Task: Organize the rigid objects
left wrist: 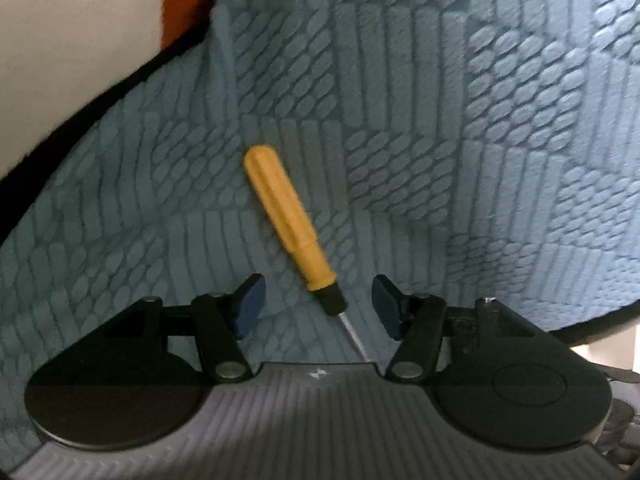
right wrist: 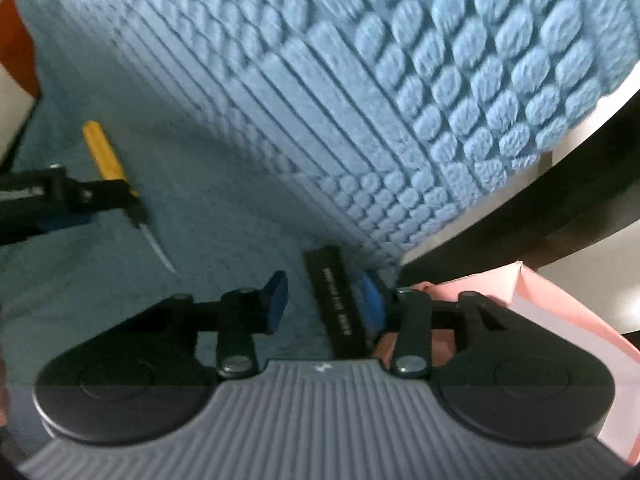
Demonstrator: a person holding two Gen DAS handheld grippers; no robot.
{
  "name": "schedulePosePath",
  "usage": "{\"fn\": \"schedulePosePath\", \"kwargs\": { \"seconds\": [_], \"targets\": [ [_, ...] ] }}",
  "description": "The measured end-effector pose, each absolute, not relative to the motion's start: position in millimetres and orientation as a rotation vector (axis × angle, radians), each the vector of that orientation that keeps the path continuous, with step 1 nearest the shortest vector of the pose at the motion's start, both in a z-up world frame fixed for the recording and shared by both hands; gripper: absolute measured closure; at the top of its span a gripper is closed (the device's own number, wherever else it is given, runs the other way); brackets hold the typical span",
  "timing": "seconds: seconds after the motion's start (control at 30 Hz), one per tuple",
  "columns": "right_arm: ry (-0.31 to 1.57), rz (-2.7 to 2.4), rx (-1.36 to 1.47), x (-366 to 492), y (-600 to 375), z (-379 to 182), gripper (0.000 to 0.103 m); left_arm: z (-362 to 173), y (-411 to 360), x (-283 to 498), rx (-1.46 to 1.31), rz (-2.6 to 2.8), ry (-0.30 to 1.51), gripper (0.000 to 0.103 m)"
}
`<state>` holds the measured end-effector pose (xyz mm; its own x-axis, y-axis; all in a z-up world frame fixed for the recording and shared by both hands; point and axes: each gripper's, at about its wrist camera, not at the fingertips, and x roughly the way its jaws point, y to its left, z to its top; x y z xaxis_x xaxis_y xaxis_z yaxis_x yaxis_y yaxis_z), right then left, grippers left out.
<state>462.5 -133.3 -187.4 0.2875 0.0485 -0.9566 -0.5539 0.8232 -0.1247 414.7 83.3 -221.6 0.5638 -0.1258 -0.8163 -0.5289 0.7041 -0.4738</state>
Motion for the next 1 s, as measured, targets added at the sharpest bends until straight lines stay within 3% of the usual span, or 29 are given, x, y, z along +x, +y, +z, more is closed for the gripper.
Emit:
{"fn": "schedulePosePath", "kwargs": {
  "seconds": [0.2,0.37,0.57,0.73,0.9,0.93,1.0],
  "targets": [
    [1.251,0.418,-0.529,472.4,-128.5,-202.3,0.067,-219.8,67.9,423.5,-0.673,0.299,0.972,0.042],
    [1.282,0.395,-0.558,471.9,-120.1,-213.3,0.067,-221.9,66.5,426.0,-0.64,0.359,0.953,0.061],
    [1.314,0.356,-0.628,462.4,-111.8,-228.0,0.068,-222.6,37.3,426.8,-0.583,0.399,0.915,0.062],
    [1.328,0.339,-0.637,457.9,-104.9,-235.1,0.067,-221.9,14.9,423.9,-0.56,0.364,0.942,0.072],
    [1.344,0.346,-0.599,465.2,-105.2,-241.3,0.068,-221.7,2.2,426.1,-0.59,0.33,0.966,0.075],
    [1.354,0.357,-0.587,467.1,-109.8,-242.5,0.076,-222.5,2.2,427.1,-0.594,0.323,0.97,0.075],
    [1.365,0.372,-0.587,469.4,-112.2,-242.2,0.077,-222.9,8.8,427.9,-0.626,0.313,0.981,0.076]
  ]
}}
